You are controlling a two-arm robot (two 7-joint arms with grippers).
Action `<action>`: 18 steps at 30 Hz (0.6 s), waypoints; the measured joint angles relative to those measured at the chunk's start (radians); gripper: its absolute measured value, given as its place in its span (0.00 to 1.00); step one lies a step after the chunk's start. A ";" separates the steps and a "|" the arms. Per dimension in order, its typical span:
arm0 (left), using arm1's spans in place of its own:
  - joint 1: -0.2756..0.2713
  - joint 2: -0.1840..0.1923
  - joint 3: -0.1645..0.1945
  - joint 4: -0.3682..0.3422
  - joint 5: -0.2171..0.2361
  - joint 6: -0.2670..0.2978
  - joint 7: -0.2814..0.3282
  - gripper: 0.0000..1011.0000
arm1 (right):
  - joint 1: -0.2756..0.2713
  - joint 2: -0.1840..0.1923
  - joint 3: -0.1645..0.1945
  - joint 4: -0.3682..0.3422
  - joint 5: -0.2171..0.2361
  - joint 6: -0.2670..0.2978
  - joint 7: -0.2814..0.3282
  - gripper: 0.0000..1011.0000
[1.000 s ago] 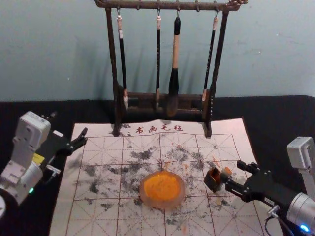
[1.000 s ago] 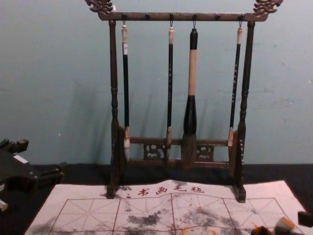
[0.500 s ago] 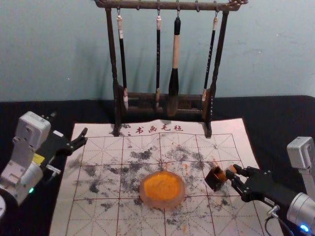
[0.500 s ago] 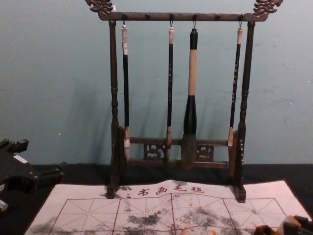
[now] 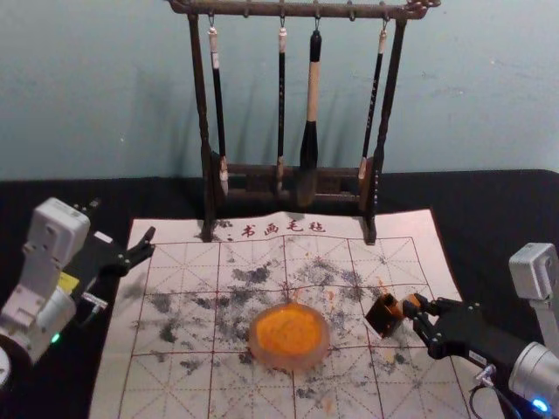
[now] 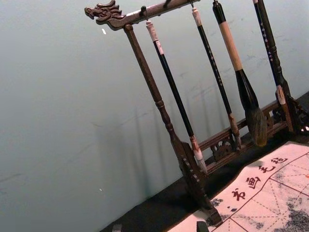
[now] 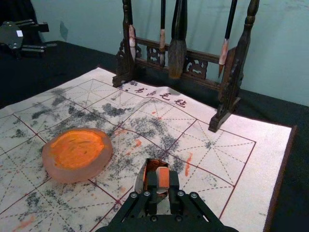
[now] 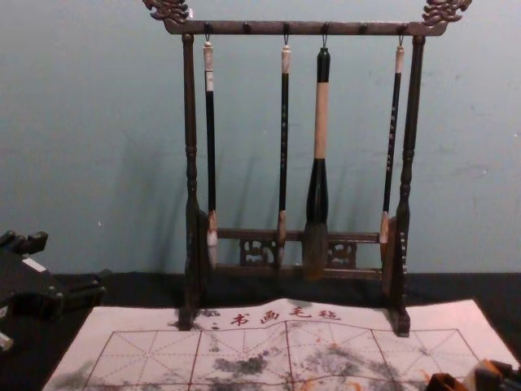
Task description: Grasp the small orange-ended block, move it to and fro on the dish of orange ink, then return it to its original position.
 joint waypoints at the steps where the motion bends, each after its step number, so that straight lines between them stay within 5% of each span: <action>1: 0.000 0.000 0.000 0.000 0.000 0.000 0.000 0.99 | 0.000 0.000 0.000 0.000 0.000 0.000 0.000 0.11; 18: 0.000 0.000 0.000 0.000 0.000 0.000 0.000 0.99 | 0.000 0.005 0.002 -0.009 0.000 -0.004 0.003 0.11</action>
